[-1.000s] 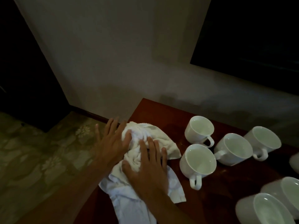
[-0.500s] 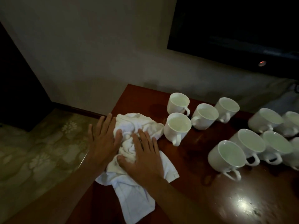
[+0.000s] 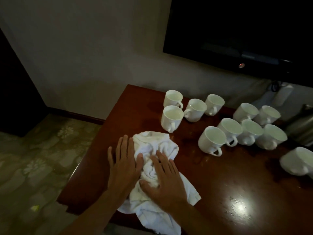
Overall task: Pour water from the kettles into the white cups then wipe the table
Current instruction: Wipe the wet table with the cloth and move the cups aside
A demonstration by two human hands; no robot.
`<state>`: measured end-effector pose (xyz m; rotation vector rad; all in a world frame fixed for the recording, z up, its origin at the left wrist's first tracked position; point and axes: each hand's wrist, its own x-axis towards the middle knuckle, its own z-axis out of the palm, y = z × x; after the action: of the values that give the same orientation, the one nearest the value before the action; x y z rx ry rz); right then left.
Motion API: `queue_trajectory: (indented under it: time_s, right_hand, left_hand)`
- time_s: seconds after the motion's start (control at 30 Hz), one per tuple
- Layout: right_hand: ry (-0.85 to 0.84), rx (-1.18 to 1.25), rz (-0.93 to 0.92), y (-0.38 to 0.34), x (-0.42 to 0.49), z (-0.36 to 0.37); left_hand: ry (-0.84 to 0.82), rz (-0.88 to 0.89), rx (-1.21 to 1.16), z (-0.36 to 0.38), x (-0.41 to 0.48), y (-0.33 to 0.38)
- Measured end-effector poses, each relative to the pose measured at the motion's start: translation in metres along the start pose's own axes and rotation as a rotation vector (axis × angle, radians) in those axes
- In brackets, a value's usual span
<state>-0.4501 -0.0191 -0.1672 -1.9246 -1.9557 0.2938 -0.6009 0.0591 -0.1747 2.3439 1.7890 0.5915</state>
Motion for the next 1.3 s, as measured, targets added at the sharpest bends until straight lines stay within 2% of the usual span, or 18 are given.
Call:
queue_trajectory:
  time_s: [0.23, 0.43, 0.53, 0.6, 0.67, 0.77, 0.9, 1.03, 1.13, 1.23, 1.3]
  right_hand:
    - [-0.004, 0.027, 0.018, 0.025, -0.032, -0.015]
    - [0.076, 0.063, -0.009, 0.037, -0.037, -0.013]
    - [0.168, 0.051, 0.017, 0.033, -0.036, -0.013]
    - [0.297, 0.097, 0.068, 0.033, -0.028, -0.019]
    - [0.412, 0.106, 0.062, 0.035, -0.006, -0.035]
    - [0.462, 0.127, 0.051, 0.038, 0.045, -0.069]
    - [0.372, 0.116, 0.056, 0.040, 0.120, -0.096]
    - [0.261, 0.010, 0.135, 0.047, 0.171, -0.100]
    - [0.158, -0.027, 0.198, 0.054, 0.191, -0.094]
    - [0.055, -0.001, 0.236, 0.059, 0.200, -0.085]
    - [0.015, 0.026, 0.248, 0.060, 0.203, -0.080]
  left_hand:
    - [-0.062, 0.003, 0.015, 0.004, -0.020, 0.039]
    - [-0.079, 0.044, 0.026, -0.003, -0.021, 0.046]
    - [-0.060, 0.052, -0.037, -0.013, -0.013, 0.052]
    - [-0.052, 0.062, -0.065, -0.017, -0.003, 0.061]
    - [-0.091, 0.051, -0.065, -0.019, 0.006, 0.069]
    - [-0.169, 0.017, -0.005, -0.012, 0.013, 0.083]
    - [-0.251, 0.094, 0.096, 0.001, 0.014, 0.102]
    - [-0.212, 0.239, 0.164, 0.012, 0.015, 0.101]
    - [-0.282, 0.243, 0.207, 0.027, 0.024, 0.095]
    - [-0.378, 0.254, 0.123, 0.030, 0.028, 0.099]
    - [-0.407, 0.184, 0.069, 0.021, 0.034, 0.105]
